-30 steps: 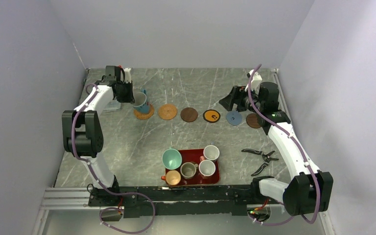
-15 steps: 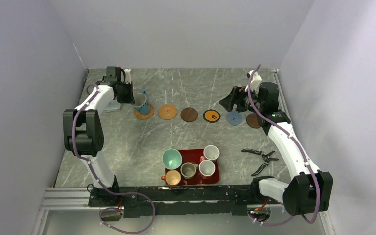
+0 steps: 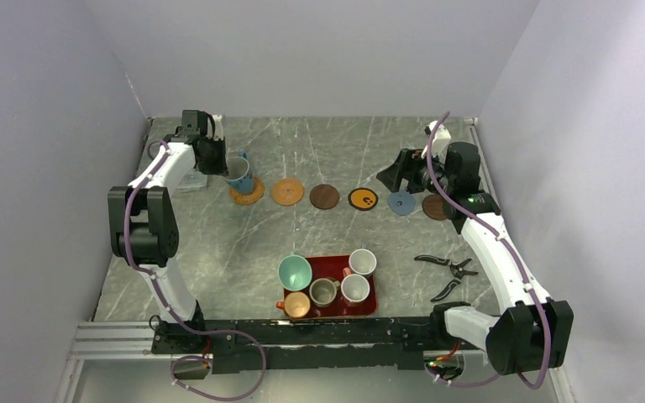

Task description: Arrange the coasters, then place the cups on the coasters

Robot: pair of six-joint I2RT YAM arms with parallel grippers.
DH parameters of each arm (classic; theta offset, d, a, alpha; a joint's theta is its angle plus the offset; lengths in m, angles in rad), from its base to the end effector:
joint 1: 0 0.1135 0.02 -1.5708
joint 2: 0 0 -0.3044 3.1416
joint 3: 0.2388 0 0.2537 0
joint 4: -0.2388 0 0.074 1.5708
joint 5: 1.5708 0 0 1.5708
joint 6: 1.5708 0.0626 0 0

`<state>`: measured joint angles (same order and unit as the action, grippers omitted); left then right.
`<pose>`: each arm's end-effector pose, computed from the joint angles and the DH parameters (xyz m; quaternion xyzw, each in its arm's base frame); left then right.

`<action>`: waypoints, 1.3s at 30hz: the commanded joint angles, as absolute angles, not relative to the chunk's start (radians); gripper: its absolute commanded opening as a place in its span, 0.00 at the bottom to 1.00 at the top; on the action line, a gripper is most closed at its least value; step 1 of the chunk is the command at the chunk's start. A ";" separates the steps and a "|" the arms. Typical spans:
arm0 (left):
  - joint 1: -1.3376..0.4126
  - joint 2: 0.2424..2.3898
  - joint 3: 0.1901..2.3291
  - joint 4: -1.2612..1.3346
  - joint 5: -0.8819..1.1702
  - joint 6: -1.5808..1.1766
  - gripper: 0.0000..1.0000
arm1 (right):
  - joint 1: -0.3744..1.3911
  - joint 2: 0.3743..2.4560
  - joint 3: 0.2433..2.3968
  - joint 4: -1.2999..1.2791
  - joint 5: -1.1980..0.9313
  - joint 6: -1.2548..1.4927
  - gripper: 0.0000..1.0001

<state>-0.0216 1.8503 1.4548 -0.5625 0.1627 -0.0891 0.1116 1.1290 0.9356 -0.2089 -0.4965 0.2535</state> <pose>0.4323 -0.0195 0.2554 -0.0076 0.9506 -0.0940 0.2959 0.2571 0.0588 0.3497 -0.0779 0.8161 0.2986 0.4886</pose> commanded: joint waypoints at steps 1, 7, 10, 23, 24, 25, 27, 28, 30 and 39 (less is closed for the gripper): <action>-0.023 1.793 1.500 -0.544 0.144 -0.086 0.03 | 0.108 1.113 0.929 -0.192 -0.486 0.241 0.80; -0.025 1.823 1.517 -0.568 0.138 -0.082 0.03 | 0.107 1.127 0.923 -0.185 -0.499 0.245 0.80; -0.026 1.825 1.510 -0.545 0.148 -0.094 0.03 | 0.108 1.129 0.919 -0.181 -0.500 0.244 0.80; -0.052 1.867 1.532 -0.578 0.069 -0.103 0.11 | 0.108 1.131 0.909 -0.177 -0.503 0.244 0.80; -0.052 1.870 1.533 -0.579 0.070 -0.104 0.13 | 0.107 1.131 0.908 -0.178 -0.503 0.243 0.80; -0.054 1.872 1.535 -0.584 0.071 -0.104 0.16 | 0.107 1.131 0.909 -0.179 -0.502 0.243 0.80; -0.058 1.877 1.540 -0.591 0.071 -0.108 0.24 | 0.107 1.128 0.909 -0.182 -0.502 0.241 0.80; -0.059 1.876 1.540 -0.591 0.075 -0.111 0.29 | 0.108 1.128 0.908 -0.184 -0.503 0.241 0.80; -0.060 1.870 1.537 -0.586 0.087 -0.116 0.36 | 0.108 1.126 0.909 -0.186 -0.506 0.242 0.81; -0.060 1.748 1.505 -0.531 0.112 -0.133 0.56 | 0.113 1.113 0.924 -0.229 -0.516 0.225 0.83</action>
